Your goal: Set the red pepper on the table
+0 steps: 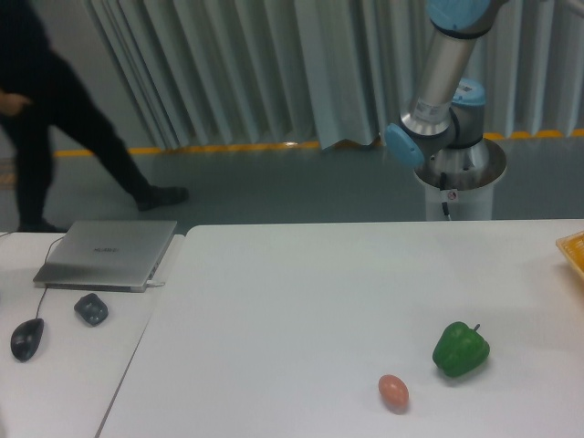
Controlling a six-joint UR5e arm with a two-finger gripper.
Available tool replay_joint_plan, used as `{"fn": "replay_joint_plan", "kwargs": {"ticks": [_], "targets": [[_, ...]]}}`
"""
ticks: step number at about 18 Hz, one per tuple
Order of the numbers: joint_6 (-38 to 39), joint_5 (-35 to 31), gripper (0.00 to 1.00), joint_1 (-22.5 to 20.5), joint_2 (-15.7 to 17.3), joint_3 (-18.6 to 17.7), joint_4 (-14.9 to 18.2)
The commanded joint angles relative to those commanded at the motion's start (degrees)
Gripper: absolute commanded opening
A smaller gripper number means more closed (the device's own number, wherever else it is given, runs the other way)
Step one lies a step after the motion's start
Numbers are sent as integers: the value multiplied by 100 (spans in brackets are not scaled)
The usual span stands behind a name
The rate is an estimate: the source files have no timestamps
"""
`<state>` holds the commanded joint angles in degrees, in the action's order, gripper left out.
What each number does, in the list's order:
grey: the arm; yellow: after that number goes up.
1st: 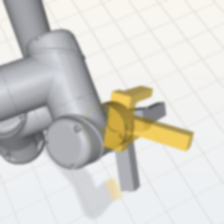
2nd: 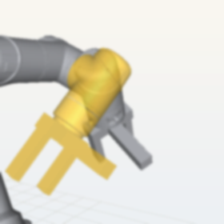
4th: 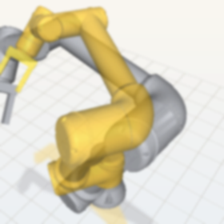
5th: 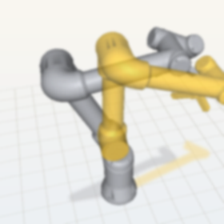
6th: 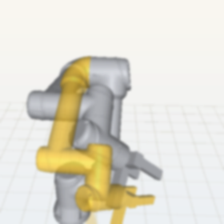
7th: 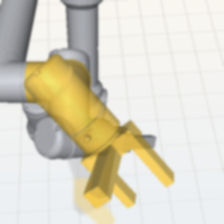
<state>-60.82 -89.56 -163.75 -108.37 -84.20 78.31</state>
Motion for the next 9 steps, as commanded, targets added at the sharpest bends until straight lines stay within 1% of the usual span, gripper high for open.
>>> {"fn": "replay_joint_plan", "kwargs": {"ticks": [1, 3, 5, 7, 9], "targets": [[-27, 0, 51, 97, 53, 9, 26], [-210, -9, 51, 307, 71, 96, 218], [-255, -9, 51, 536, 79, 193, 325], [-264, 0, 51, 869, 149, 211, 325], [-282, 26, 51, 1081, 158, 211, 308]]}}
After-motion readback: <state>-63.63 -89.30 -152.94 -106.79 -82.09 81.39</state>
